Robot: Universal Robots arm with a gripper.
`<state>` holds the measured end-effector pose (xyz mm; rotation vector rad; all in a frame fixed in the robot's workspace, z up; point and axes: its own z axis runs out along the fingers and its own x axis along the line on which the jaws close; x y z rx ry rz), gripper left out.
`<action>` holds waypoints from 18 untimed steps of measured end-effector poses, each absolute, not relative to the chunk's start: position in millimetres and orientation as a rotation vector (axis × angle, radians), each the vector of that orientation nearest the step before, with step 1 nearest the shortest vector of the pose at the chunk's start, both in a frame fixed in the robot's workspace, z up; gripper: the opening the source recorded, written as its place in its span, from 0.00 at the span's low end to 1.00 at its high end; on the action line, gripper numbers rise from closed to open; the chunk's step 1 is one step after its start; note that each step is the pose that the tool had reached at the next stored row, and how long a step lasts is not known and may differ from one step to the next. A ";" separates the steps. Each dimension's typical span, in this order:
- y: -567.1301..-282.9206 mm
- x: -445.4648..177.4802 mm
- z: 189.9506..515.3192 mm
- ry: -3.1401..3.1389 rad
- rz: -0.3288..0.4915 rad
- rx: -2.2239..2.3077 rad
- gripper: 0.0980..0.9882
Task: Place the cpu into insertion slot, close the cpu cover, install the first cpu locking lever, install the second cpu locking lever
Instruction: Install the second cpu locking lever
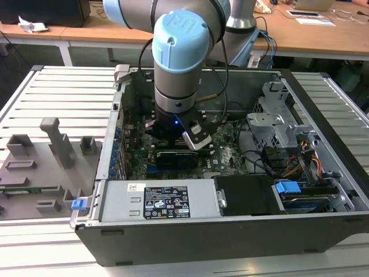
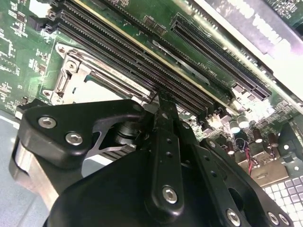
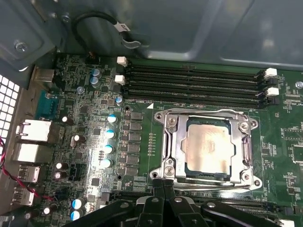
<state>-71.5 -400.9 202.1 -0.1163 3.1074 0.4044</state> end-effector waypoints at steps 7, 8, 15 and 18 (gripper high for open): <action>-400.9 -72.9 197.5 3.102 0.448 -0.157 0.01; -400.9 -74.3 196.9 3.101 0.456 -0.164 0.01; -400.8 -76.9 192.0 3.099 0.467 -0.174 0.01; -401.0 -77.3 195.0 3.095 0.467 -0.175 0.01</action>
